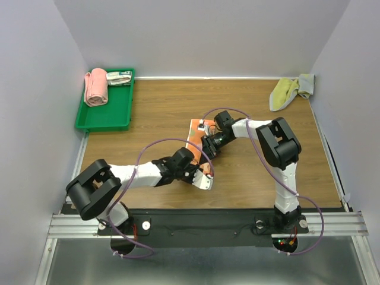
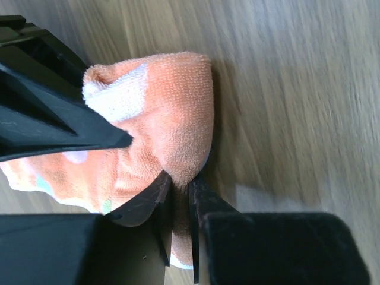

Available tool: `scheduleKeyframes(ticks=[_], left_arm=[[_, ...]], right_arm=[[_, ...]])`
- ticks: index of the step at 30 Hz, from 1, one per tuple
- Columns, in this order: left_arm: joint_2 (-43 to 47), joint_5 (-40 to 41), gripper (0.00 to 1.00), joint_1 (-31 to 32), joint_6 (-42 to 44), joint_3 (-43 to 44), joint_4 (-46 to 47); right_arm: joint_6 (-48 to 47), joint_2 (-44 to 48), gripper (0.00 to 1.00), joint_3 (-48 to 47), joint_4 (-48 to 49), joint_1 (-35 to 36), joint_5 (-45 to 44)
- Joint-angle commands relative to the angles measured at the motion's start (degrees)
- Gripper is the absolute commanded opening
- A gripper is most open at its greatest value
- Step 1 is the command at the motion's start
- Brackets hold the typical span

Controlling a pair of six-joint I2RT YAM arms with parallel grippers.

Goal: Roll the towels
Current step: Roll the towel

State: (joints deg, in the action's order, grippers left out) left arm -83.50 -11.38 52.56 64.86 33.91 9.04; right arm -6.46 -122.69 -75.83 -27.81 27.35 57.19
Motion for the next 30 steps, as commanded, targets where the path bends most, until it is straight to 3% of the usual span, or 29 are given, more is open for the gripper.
scheduleKeyframes(ticks=[1,4,5,8,12,15,22,25,30], left_arm=[[-1.9,-5.7,0.13,0.3,-7.1,7.1,-11.4],[-6.2,-12.6,0.1,0.2,-11.4,13.9,-22.0],[-7.4,-14.1,0.09,0.2,-13.9,14.9,-23.9],[-10.9,-19.4,0.09,-0.1,-17.4,18.0,-30.1],[-13.8,-24.3,0.09,-1.6,-20.0,21.5,-33.2],[-16.3,-28.1,0.09,-3.4,-21.3,24.8,-35.8],[-27.6,-36.3,0.08,-9.0,-24.5,33.2,-43.0],[-31.7,-38.5,0.08,-10.7,-25.0,37.2,-46.0],[-41.2,-38.6,0.09,-12.6,-23.5,43.7,-51.8]], right_arm=[[-4.7,-0.2,0.31,0.8,0.0,0.3,-13.0],[-3.9,5.5,0.45,2.3,-0.3,-2.1,-12.7],[-3.8,7.0,0.57,2.7,-0.4,-3.1,-12.4],[-3.4,13.3,0.83,3.8,-1.3,-10.1,-11.9],[-4.6,20.5,0.94,3.8,-3.9,-17.3,-12.2],[-7.4,28.2,0.96,5.3,-6.3,-20.8,-13.7],[-18.5,45.6,0.96,10.6,-14.2,-21.1,-12.8],[-21.9,49.6,0.93,11.8,-20.1,-20.1,-11.0],[-26.9,53.4,0.76,15.0,-23.1,-12.0,-16.1]])
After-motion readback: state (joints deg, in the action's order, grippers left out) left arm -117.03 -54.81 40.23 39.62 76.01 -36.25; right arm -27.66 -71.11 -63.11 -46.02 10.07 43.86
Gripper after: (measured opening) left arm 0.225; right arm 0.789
